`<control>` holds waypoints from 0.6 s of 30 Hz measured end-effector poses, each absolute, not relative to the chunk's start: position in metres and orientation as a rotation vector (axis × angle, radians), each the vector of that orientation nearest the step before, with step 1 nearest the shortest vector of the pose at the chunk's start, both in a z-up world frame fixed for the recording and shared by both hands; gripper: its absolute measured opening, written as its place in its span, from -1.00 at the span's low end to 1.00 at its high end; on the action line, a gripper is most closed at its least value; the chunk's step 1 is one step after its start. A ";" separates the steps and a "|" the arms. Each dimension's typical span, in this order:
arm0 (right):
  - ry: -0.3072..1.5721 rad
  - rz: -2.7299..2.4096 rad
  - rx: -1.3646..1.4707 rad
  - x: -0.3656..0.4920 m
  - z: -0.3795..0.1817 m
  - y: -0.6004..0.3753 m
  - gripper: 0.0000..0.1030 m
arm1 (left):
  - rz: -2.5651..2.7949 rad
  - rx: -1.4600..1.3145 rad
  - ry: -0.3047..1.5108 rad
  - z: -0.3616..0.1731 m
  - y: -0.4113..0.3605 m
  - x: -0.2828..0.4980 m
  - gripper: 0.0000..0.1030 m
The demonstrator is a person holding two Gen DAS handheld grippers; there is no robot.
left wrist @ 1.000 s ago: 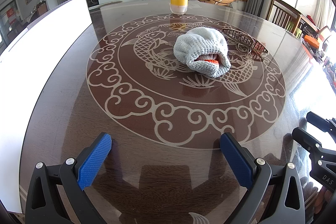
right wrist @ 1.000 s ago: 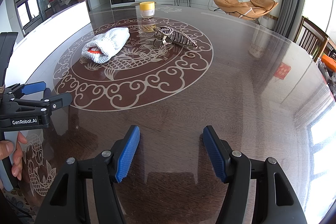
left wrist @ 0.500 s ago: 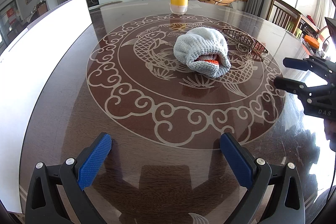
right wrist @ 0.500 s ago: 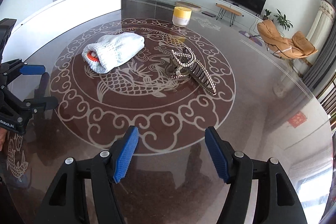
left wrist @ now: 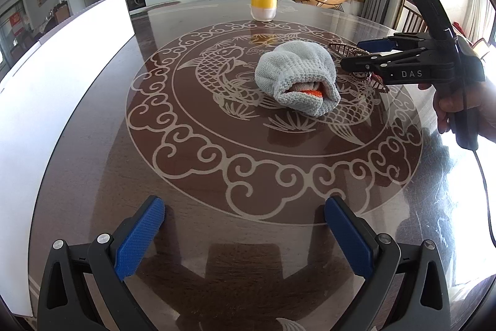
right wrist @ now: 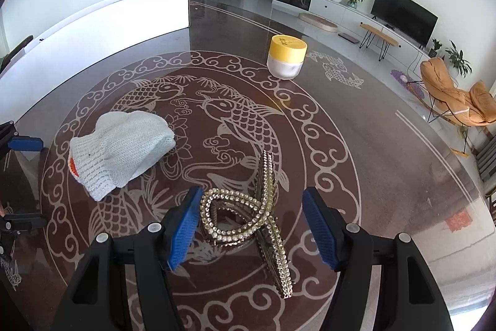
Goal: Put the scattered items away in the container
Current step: 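Grasp the woven metal hair clip with the right gripper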
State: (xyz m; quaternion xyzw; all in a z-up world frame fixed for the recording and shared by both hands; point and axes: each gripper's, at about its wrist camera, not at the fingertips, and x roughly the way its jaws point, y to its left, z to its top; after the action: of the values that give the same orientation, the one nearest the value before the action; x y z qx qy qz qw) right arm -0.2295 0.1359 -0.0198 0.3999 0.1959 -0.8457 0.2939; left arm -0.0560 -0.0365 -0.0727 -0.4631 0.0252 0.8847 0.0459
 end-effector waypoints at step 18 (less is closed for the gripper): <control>0.135 -2.544 1.335 -0.072 -0.021 0.203 -0.06 | 2.697 -1.418 0.075 -0.074 -0.036 -0.055 1.00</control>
State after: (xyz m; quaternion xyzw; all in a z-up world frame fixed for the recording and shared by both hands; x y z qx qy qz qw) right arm -0.0717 0.2031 -0.0210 0.4601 0.0467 -0.8767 0.1324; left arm -0.0553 -0.0360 -0.0742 -0.4648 0.0246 0.8838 0.0468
